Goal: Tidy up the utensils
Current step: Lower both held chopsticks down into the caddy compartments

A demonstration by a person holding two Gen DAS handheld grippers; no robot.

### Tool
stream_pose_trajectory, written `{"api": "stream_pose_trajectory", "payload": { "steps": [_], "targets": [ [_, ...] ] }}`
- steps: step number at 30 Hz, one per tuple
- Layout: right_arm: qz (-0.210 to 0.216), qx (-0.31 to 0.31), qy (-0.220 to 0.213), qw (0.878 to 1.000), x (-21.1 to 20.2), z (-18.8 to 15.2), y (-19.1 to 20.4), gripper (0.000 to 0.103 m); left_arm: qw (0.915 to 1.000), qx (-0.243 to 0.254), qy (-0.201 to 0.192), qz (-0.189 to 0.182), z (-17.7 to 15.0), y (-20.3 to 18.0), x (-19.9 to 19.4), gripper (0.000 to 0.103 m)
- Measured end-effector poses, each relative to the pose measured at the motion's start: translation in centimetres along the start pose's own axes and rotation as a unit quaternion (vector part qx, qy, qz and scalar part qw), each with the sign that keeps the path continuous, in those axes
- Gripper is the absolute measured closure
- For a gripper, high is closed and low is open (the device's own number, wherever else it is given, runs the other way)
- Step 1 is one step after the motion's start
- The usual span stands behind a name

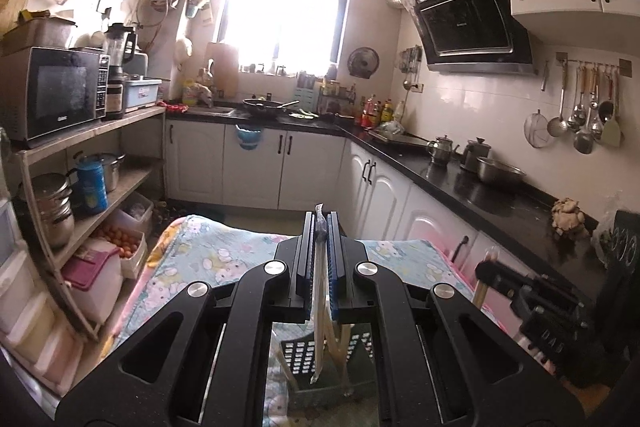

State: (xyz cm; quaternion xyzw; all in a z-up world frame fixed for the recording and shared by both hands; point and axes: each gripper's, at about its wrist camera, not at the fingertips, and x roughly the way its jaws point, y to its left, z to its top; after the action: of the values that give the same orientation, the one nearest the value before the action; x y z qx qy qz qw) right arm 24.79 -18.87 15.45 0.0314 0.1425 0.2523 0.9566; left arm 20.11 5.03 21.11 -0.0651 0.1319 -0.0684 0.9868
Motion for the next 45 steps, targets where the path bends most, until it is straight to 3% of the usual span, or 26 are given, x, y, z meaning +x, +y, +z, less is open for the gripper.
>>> {"api": "stream_pose_trajectory", "payload": {
  "steps": [14,34,45],
  "targets": [
    [-0.027,-0.004,-0.05,0.998,3.9,0.7,-1.9,0.097,0.9998,-0.015,0.012,0.004,-1.9,1.4,3.2,0.102],
    [-0.054,-0.003,-0.077,0.996,9.2,-5.6,-2.8,0.097,0.9986,-0.031,0.041,-0.014,-6.9,1.6,5.3,0.102],
    [-0.061,-0.02,-0.088,0.994,9.2,-7.4,-2.5,0.097,0.998,-0.032,0.052,-0.013,-8.2,1.6,5.7,0.102]
  ]
}}
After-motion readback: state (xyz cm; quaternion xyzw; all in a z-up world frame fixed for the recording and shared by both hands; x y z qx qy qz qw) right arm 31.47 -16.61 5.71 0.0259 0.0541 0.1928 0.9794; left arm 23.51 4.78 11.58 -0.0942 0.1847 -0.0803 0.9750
